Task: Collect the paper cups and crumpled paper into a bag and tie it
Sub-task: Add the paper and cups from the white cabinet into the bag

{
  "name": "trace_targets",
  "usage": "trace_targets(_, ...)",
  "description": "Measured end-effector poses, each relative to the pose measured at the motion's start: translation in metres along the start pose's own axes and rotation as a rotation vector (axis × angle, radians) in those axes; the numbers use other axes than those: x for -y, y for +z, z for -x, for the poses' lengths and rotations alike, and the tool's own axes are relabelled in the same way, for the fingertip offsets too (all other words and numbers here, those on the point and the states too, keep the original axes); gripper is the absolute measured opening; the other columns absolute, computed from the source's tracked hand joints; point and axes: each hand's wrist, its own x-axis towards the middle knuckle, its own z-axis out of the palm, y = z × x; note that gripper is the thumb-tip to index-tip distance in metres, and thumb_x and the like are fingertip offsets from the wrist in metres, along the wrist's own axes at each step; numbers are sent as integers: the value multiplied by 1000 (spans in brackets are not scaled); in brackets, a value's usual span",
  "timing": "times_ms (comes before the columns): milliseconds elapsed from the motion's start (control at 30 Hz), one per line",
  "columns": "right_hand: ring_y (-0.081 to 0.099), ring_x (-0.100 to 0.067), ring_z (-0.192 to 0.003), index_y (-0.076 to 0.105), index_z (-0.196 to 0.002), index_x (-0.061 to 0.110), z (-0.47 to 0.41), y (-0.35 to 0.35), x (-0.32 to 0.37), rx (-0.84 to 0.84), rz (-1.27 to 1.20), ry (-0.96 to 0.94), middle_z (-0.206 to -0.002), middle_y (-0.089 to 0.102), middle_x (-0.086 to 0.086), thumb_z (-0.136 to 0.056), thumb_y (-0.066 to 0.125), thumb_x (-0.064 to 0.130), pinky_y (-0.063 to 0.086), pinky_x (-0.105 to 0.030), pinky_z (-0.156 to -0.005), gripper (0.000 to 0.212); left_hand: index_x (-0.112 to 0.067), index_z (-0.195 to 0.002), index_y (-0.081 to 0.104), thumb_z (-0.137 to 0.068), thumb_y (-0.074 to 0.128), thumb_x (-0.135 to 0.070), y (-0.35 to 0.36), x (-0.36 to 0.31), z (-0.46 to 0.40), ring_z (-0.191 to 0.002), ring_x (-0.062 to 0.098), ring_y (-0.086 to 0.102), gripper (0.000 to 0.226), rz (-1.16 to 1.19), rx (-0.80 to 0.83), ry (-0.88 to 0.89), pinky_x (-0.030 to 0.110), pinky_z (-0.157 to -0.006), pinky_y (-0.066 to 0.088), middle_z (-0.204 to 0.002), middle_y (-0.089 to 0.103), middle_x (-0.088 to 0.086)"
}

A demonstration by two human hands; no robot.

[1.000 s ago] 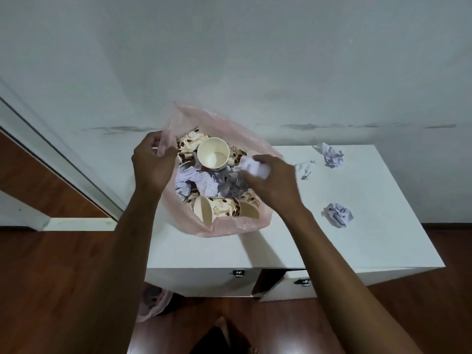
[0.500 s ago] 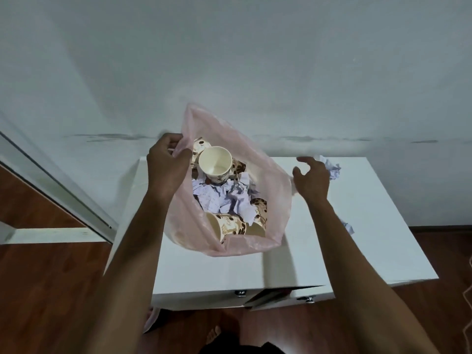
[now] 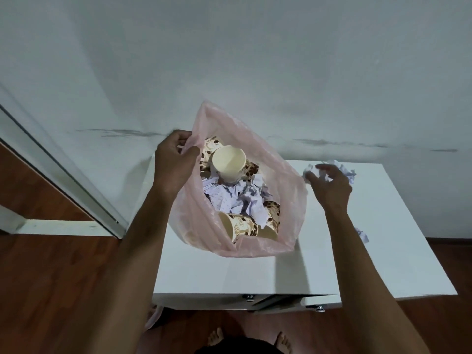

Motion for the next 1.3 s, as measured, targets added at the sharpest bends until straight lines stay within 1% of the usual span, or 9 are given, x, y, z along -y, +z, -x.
trace_targets(100,59,12,-88,61,-113,23,17,-14,45,-44,-276,-93,-104,64,15,-74,80,28,44,-4,-71,43,-24,-99,66,-83,65,-12,-2,-1,-3,-87,6,62,20,-12,-15,4,15,-72,47,-98,68,-8)
trace_targets(300,65,2,-82,54,-104,17,54,-4,99,171,-351,-328,-102,65,7,-72,83,27,54,-16,-63,45,-23,-98,68,-84,65,-13,3,-7,-3,-88,6,63,17,-10,-30,4,14,-72,47,-97,69,-9)
trace_targets(467,60,-1,-102,67,-93,29,61,10,94,436,-99,-353,-109,65,18,-69,81,51,54,-28,-87,35,-21,-98,68,-84,64,-13,7,-8,-1,-86,3,61,17,-2,-40,-4,14,-73,47,-97,69,-7)
trace_targets(667,61,-3,-98,70,-83,30,53,-2,78,242,-139,-362,-95,70,16,-82,71,40,55,-31,-80,10,-24,-96,65,-85,63,-12,17,-11,6,-89,5,60,16,-13,-14,0,24,-81,50,-90,64,-19)
trace_targets(833,60,-18,-105,68,-93,29,37,-13,35,28,-21,-233,-102,69,8,-81,61,42,49,-39,-90,19,-21,-98,66,-85,63,-13,29,-11,7,-86,3,60,16,-13,11,8,28,-82,50,-89,64,-17)
trace_targets(967,43,-34,-129,61,-119,28,31,-21,-14,17,324,109,-129,56,-8,-83,62,40,35,-46,-102,38,-22,-95,65,-85,62,-11,41,-13,10,-83,-2,57,15,-10,48,19,20,-76,47,-89,63,-14)
trace_targets(1067,26,-36,-138,50,-131,32,38,-28,-44,41,519,275,-143,42,-6,-85,61,30,28,-54,-107,47,-21,-95,65,-86,62,-11,47,-14,11,-82,-2,57,14,-10,63,20,19,-74,46,-89,63,-12)
trace_targets(1200,43,-36,-125,54,-128,29,45,-26,-81,111,548,351,-129,50,-10,-85,56,14,39,-42,-96,46,-22,-96,66,-85,62,-11,52,-14,11,-82,2,57,16,-12,80,26,22,-76,47,-89,64,-10)
trace_targets(1300,55,-36,-109,64,-115,22,52,-16,-106,95,479,242,-113,64,-13,-82,51,4,31,-24,-66,40,-24,-97,65,-85,63,-11,56,-15,12,-80,3,57,17,-19,95,29,24,-77,48,-88,63,-11)
